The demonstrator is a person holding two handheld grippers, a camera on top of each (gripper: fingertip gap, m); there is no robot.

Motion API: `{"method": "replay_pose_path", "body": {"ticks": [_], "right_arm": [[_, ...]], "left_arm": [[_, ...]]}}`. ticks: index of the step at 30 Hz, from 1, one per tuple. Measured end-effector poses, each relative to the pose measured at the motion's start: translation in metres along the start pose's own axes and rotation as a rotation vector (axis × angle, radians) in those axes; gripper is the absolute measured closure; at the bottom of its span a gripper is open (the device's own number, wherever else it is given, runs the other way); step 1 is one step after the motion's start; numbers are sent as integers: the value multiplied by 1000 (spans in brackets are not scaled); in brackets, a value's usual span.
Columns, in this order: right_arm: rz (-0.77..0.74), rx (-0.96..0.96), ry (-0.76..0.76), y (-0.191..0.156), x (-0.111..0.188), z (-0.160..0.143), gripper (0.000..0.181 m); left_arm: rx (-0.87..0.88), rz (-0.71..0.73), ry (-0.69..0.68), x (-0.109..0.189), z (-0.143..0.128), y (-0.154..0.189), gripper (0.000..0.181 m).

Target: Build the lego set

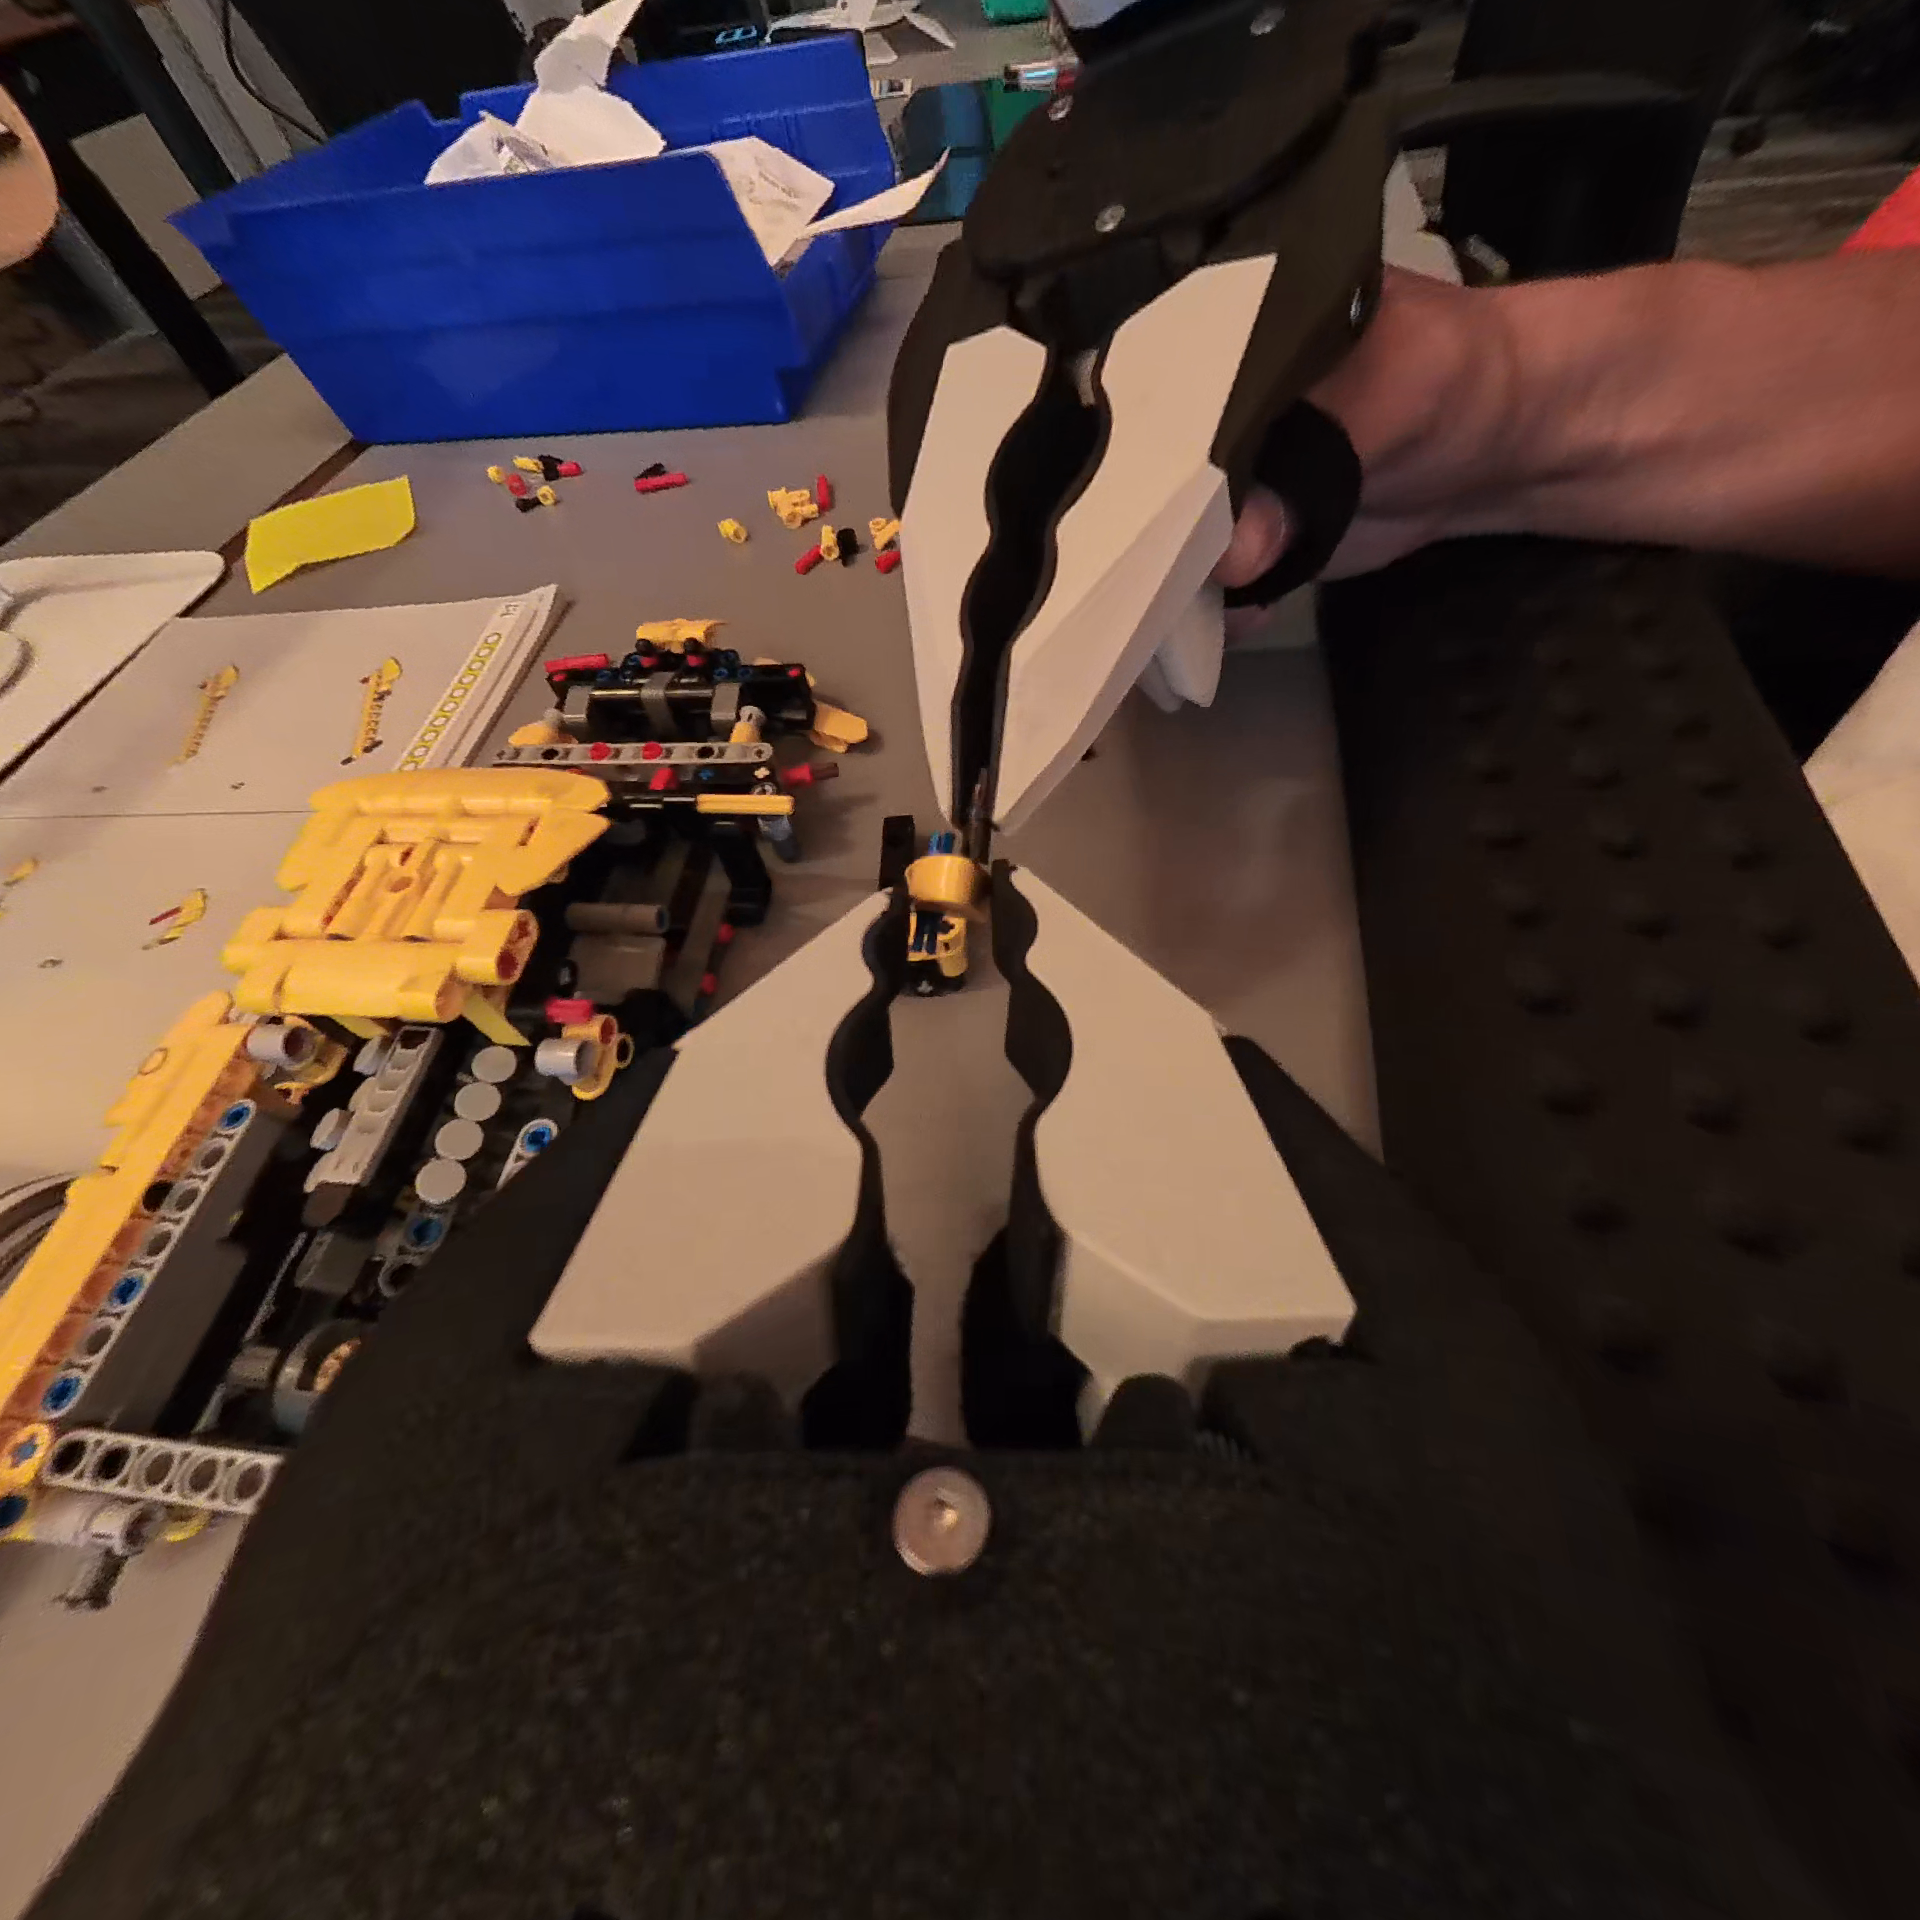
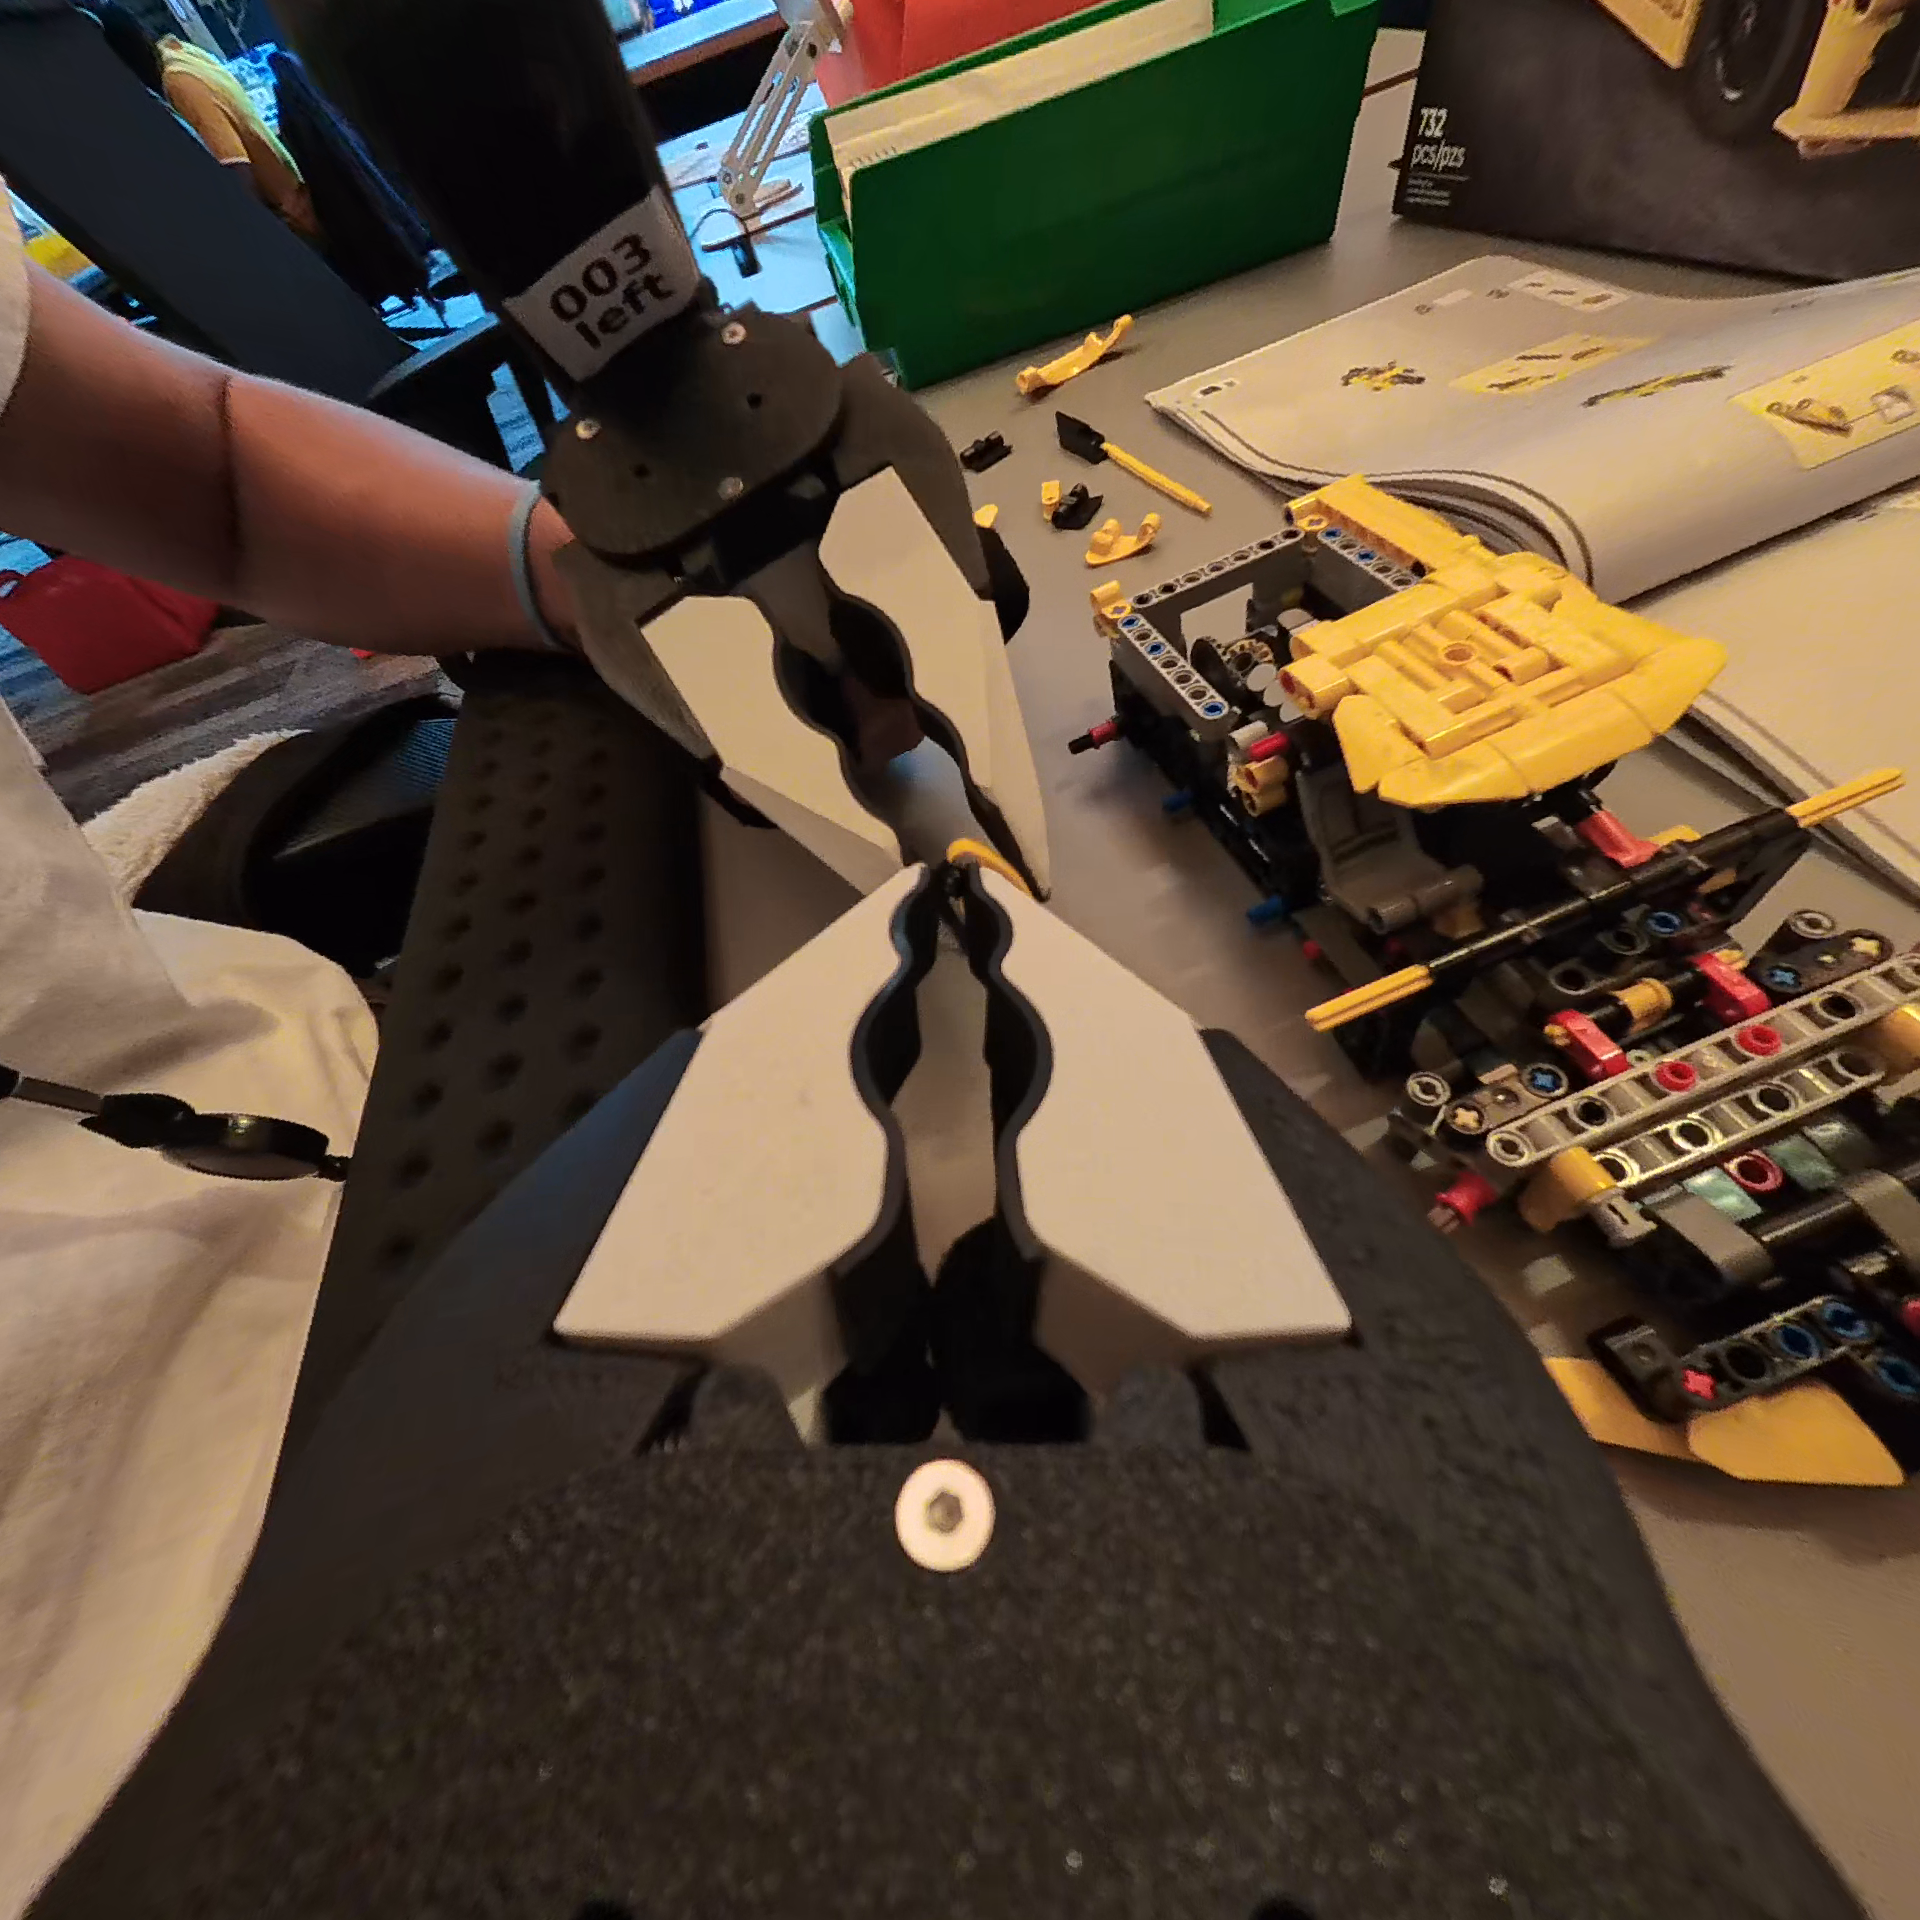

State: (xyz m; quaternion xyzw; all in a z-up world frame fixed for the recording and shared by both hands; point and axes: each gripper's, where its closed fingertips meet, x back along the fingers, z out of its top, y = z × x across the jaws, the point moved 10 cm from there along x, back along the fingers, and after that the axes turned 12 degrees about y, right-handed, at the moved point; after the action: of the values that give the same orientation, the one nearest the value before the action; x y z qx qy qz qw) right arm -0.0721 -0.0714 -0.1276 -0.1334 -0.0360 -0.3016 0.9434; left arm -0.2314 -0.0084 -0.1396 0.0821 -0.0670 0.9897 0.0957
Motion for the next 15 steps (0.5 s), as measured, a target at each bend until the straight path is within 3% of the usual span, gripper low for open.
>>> {"method": "replay_pose_path", "body": {"ticks": [7,15], "right_arm": [[-12,-2,5,2,0,0,178],[-2,-28,34,4,2,2,177]], "left_arm": [[-112,52,-32,-1,2,4,166],[-108,53,-9,2,4,3,166]]}}
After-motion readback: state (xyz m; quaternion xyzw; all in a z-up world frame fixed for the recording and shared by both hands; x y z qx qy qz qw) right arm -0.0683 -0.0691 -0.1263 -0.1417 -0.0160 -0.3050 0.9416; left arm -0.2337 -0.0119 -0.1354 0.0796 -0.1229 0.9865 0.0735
